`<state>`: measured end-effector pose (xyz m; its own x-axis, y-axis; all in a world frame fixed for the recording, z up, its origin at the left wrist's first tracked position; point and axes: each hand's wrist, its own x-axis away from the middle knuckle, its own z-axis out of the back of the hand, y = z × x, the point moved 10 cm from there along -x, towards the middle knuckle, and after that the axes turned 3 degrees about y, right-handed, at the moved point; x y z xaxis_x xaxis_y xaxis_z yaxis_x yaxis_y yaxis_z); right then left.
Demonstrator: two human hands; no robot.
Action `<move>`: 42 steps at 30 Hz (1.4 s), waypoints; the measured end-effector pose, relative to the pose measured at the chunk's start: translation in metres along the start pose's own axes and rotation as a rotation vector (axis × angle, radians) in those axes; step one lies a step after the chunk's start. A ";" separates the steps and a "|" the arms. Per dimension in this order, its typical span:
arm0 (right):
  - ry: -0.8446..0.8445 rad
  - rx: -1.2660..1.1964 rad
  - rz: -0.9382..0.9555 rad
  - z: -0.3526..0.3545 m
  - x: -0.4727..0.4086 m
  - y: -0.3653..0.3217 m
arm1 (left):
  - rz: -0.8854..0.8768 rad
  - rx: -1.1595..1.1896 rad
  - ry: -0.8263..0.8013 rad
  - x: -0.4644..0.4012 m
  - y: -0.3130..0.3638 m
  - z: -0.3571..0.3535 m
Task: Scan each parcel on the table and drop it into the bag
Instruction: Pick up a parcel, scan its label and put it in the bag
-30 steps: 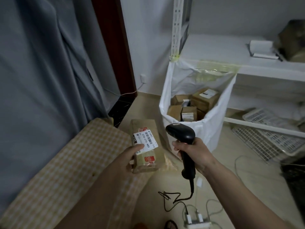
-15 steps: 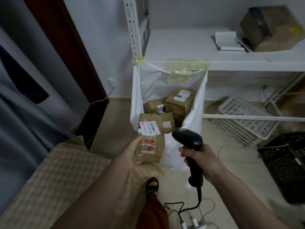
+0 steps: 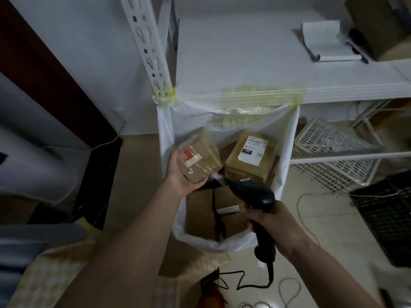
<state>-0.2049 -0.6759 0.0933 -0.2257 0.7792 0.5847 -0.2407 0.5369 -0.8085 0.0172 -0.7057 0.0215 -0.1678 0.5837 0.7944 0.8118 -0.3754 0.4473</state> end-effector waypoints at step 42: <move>-0.499 0.244 0.174 -0.112 0.198 0.048 | -0.503 -1.499 0.651 0.277 -0.094 0.202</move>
<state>-0.1552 -0.4593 0.1627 -0.6846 0.5713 0.4527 -0.3571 0.2786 -0.8915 0.0074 -0.3634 0.1161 -0.7155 0.6217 0.3188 -0.5205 -0.7787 0.3503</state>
